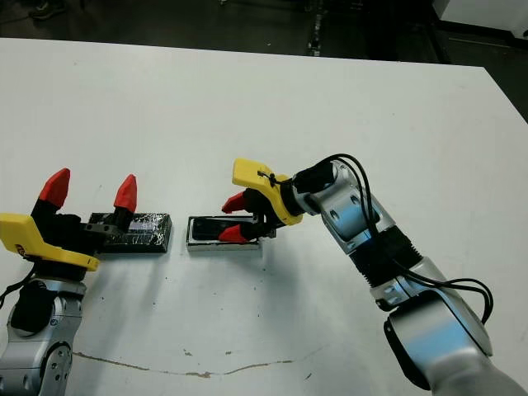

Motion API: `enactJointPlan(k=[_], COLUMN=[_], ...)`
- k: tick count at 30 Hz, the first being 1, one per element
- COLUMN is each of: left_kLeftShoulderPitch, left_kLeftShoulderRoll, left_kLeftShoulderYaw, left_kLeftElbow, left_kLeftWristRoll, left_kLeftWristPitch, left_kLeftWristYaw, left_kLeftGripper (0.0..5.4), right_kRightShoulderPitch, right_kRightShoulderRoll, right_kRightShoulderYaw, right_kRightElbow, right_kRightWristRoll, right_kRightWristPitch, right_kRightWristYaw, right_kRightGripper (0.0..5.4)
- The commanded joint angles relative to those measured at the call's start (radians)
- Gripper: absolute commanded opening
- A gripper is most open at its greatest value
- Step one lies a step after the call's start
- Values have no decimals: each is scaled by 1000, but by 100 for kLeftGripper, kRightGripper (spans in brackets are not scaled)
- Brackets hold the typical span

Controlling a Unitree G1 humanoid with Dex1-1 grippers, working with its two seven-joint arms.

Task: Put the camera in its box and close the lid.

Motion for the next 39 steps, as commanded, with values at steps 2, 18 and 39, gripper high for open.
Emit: enactJointPlan(k=[2,18,39], left_kLeftShoulderPitch=[14,16,-84], left_kLeftShoulderRoll=[3,1,239], left_kLeftShoulderYaw=[0,1,82], left_kLeftElbow=[14,12,-21], left_kLeftWristRoll=[-1,6,-28], left_kLeftWristPitch=[-2,-1,60], left_kLeftWristYaw=[-4,2,-152], left_kLeftGripper=[540,540,540], right_kRightShoulderPitch=[2,-36,662], right_kRightShoulderRoll=[-30,-102,-2], right_kRightShoulderYaw=[-13,-168,-783], right_kRightElbow=[23,13,-574], right_kRightWristRoll=[-17,74,458], right_kRightWristPitch=[-47,-54,158], right_kRightWristYaw=[21,113,-497], right_kRightGripper=[416,539,446])
